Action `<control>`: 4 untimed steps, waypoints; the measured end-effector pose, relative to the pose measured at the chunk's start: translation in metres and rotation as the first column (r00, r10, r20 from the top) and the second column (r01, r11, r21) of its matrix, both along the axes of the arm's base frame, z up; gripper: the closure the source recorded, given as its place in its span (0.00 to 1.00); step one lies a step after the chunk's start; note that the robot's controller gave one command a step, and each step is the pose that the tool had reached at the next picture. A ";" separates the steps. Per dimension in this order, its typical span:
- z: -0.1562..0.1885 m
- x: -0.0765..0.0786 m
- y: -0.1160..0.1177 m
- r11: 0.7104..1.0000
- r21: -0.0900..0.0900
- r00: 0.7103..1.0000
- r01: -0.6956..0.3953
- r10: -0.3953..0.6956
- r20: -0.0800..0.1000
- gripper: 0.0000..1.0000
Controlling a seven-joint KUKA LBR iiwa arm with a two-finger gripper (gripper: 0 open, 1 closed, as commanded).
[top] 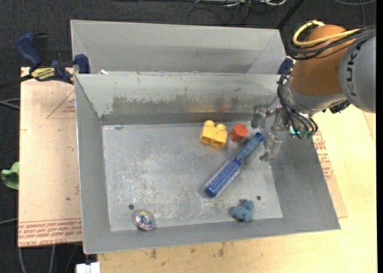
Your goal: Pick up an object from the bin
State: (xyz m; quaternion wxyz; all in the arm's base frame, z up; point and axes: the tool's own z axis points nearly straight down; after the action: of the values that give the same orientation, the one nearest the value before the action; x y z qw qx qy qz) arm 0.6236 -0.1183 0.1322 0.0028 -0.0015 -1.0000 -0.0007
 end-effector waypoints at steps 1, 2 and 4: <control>-0.064 -0.033 0.088 0.862 0.003 0.862 -0.507 0.507 0.006 0.00; -0.031 -0.034 0.095 0.828 -0.003 0.827 -0.561 0.561 0.011 0.00; -0.063 -0.042 0.079 0.728 0.000 0.728 -0.686 0.686 0.006 0.00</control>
Offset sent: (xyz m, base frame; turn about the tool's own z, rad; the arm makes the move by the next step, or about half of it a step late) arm -0.0321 0.0851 -0.0622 -0.5306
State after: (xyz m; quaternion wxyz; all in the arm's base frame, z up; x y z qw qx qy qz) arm 0.5813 -0.0391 0.0690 0.0001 0.3676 -0.9300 -0.0005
